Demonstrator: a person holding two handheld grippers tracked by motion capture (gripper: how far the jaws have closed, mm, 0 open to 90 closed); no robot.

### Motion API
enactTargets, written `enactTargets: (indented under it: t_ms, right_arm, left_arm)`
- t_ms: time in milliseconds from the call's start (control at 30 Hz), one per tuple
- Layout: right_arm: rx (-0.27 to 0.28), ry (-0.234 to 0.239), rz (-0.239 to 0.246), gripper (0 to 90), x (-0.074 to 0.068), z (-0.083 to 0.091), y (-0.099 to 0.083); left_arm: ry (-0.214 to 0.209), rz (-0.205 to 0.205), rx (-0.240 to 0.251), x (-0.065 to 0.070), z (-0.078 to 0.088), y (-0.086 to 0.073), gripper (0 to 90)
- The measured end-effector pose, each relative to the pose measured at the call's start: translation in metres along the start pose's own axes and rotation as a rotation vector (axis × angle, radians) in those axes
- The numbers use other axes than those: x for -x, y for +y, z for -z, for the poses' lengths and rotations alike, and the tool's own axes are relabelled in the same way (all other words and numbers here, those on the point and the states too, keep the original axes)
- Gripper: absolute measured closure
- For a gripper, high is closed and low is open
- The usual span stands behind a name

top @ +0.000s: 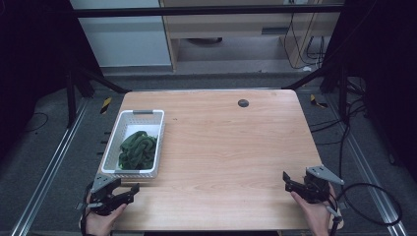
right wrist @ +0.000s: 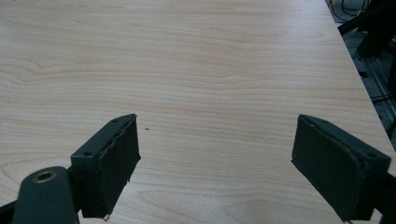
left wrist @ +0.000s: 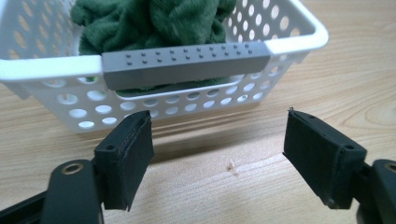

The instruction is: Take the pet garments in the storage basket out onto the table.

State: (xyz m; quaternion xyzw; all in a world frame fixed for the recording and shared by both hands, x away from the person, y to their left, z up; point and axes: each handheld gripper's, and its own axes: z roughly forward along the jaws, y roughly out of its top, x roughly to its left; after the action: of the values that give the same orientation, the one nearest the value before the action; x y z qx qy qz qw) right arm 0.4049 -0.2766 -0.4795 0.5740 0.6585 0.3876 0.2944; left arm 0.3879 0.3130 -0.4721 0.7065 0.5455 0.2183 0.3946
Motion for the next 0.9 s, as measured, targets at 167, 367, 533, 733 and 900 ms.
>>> enactTargets:
  t_ms: [167, 367, 533, 733, 900]
  right_arm:
    - [-0.01, 0.011, 0.03, 15.4, -0.003, -0.002, -0.001]
    - [-0.001, 0.013, 0.042, 15.4, -0.007, 0.0, 0.0]
    - [-0.003, 0.015, 0.049, 15.4, -0.009, 0.0, -0.001]
    - [-0.011, 0.026, 0.058, 15.2, -0.011, -0.001, -0.001]
    - [-0.005, 0.03, 0.043, 14.8, -0.011, -0.002, -0.001]
  left_arm:
    - [0.007, 0.02, 0.041, -0.001, 0.008, 0.003, 25.6]
    - [0.008, 0.026, 0.1, -0.003, 0.022, 0.011, 24.6]
    - [0.006, 0.034, 0.119, -0.004, 0.027, 0.014, 23.4]
    - [0.008, 0.024, 0.131, -0.004, 0.031, 0.018, 22.3]
    - [0.009, 0.019, 0.139, -0.004, 0.034, 0.025, 21.3]
